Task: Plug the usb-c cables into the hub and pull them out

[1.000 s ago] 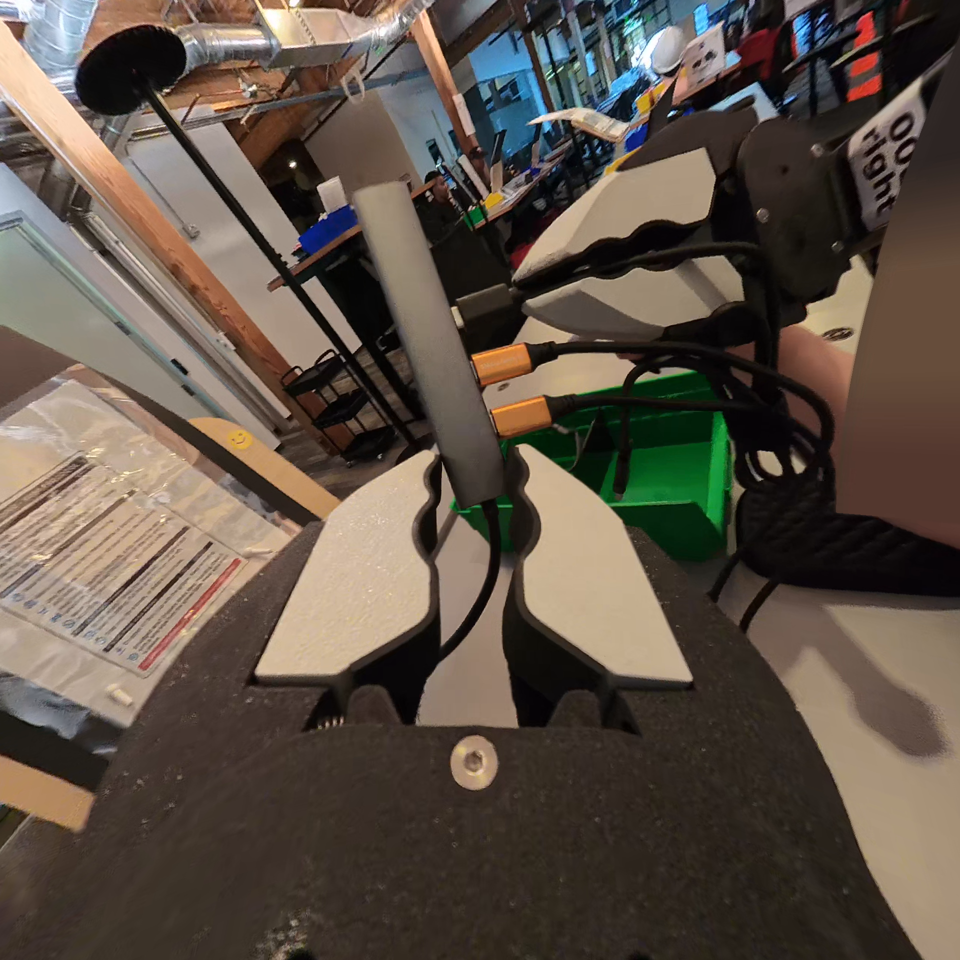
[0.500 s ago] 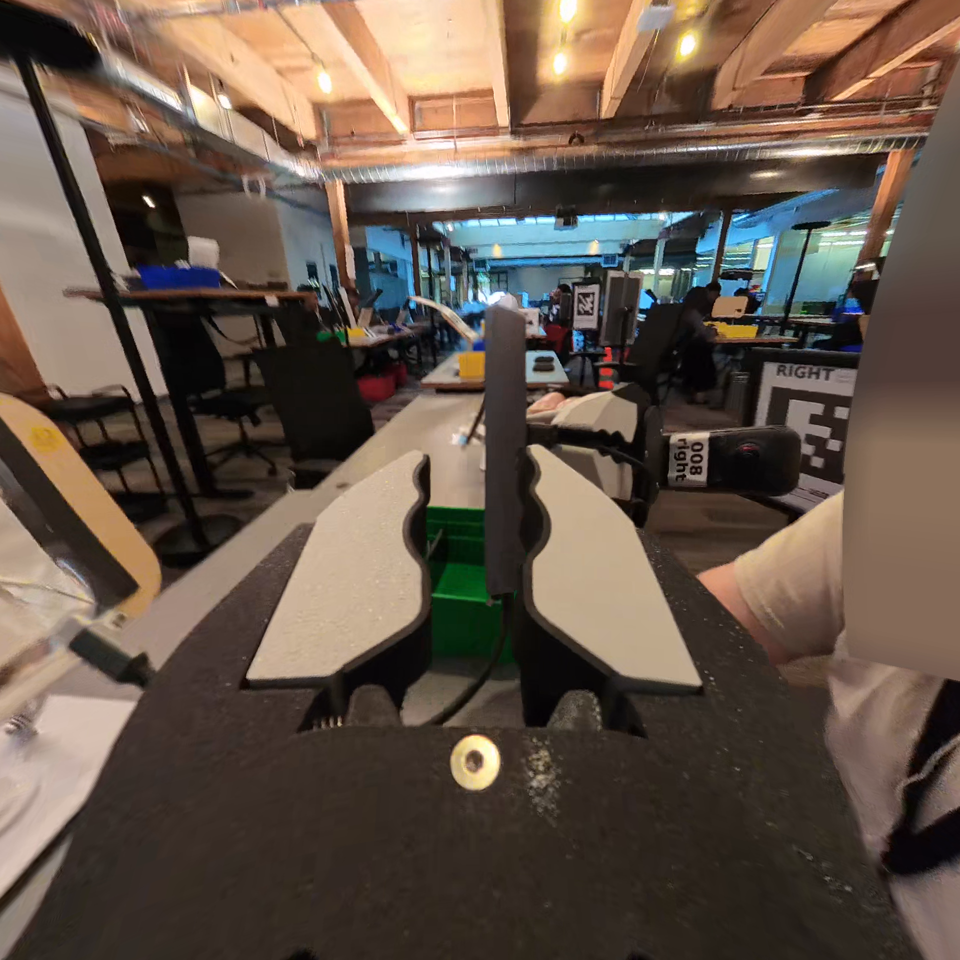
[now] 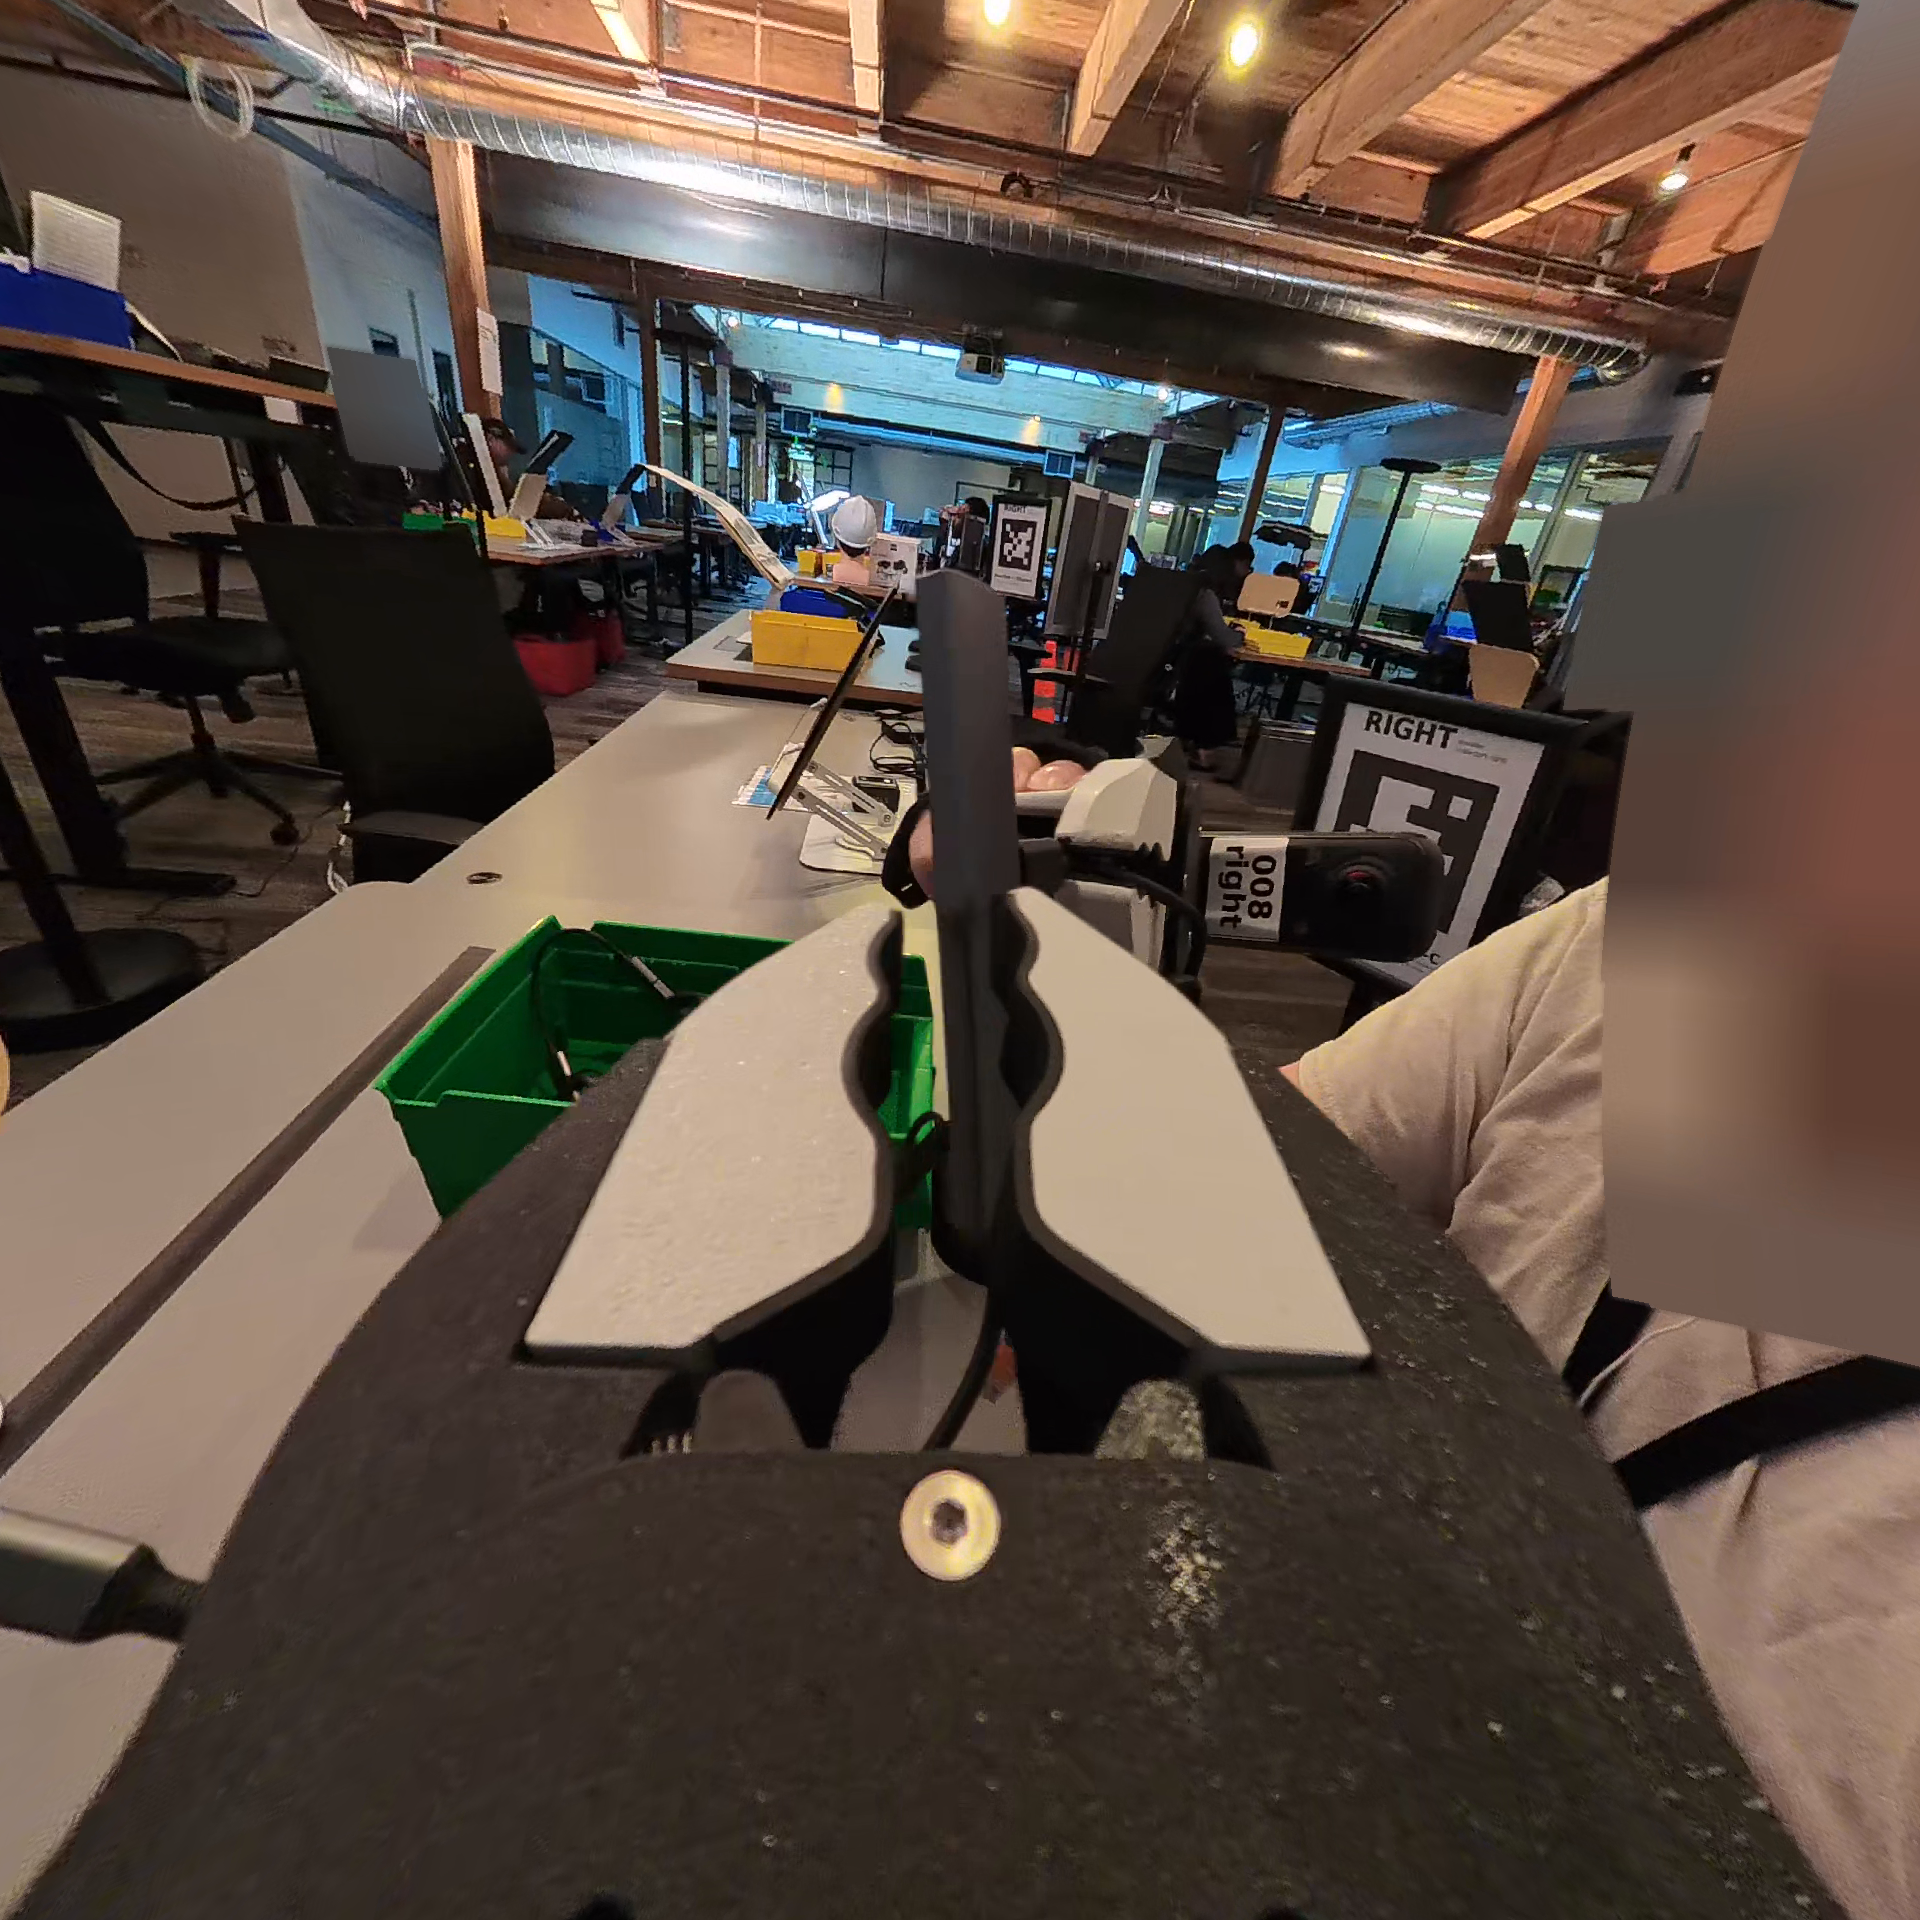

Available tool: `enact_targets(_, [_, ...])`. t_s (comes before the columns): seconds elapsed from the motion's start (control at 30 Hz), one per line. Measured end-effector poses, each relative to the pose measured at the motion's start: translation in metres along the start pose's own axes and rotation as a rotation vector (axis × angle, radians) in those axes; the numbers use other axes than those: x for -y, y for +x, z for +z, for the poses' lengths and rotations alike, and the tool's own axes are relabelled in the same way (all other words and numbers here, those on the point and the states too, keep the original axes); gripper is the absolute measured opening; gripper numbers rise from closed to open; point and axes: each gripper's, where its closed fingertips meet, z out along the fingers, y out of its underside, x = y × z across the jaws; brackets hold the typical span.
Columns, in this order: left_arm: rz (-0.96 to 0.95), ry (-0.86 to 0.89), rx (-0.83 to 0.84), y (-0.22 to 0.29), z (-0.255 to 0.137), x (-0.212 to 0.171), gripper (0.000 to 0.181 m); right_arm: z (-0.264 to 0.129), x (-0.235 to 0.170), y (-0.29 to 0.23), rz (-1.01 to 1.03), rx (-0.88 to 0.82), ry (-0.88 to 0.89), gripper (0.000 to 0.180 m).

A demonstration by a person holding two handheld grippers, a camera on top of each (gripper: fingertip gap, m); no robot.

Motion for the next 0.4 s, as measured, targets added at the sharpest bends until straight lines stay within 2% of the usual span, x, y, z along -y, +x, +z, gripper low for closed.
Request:
enact_targets(0.13, [-0.038,-0.039,-0.040,0.002,0.002,-0.008,0.023,0.000,0.002,-0.001,0.007,0.009,0.010,0.005])
enact_targets(0.2, [-0.054,-0.046,-0.075,0.005,0.003,-0.009,0.010,0.000,0.002,-0.003,0.009,0.018,0.012,0.005])
enact_targets(0.4, [-0.130,-0.056,-0.184,0.013,0.005,-0.012,0.009,-0.005,0.005,-0.003,0.062,0.056,0.062,0.006])
